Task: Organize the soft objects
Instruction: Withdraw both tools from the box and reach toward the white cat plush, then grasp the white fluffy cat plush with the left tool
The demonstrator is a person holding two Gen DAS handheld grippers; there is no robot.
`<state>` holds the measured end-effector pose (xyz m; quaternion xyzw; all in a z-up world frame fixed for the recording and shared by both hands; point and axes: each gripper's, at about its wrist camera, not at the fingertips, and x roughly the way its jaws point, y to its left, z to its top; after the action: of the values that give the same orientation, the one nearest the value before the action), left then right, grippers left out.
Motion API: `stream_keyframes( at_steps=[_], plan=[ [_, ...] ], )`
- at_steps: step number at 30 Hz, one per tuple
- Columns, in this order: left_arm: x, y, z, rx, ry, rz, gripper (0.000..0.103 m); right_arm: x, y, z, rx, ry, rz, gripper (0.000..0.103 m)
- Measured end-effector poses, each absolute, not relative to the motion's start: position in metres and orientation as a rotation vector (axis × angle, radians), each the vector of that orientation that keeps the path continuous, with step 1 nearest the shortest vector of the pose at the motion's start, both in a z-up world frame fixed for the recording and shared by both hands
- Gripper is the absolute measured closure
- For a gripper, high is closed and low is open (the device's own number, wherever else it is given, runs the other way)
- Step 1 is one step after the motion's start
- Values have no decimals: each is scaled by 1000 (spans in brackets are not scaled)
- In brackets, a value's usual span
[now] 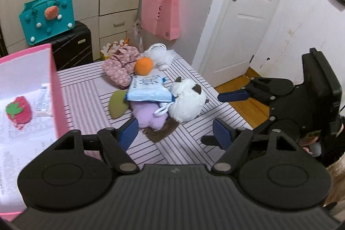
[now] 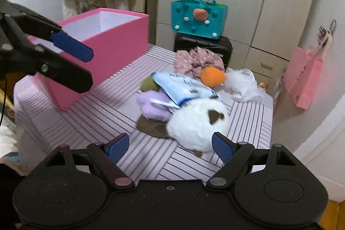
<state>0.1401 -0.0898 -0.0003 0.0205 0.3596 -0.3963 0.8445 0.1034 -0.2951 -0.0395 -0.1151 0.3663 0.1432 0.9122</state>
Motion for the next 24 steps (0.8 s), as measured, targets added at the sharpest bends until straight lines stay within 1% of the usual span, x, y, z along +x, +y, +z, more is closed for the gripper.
stream_keyframes(
  at_steps=[3,5,12,19,24],
  plan=[
    [141,-106,-14,77,759,-857,34,106,-307,-55,-192,730,271,16],
    [146,-114,-23,76,773,-860,34,107,-310,-64,-186,708,261,16],
    [165,-136,-51,-12,819,-895,37,119,-322,-90,-191,659,218,16],
    [178,-149,-59,-40,806,-923,38,129,-332,-101,-227,682,271,16],
    [183,-158,-62,-24,802,-926,38,135,-330,-101,-318,662,328,14]
  ],
)
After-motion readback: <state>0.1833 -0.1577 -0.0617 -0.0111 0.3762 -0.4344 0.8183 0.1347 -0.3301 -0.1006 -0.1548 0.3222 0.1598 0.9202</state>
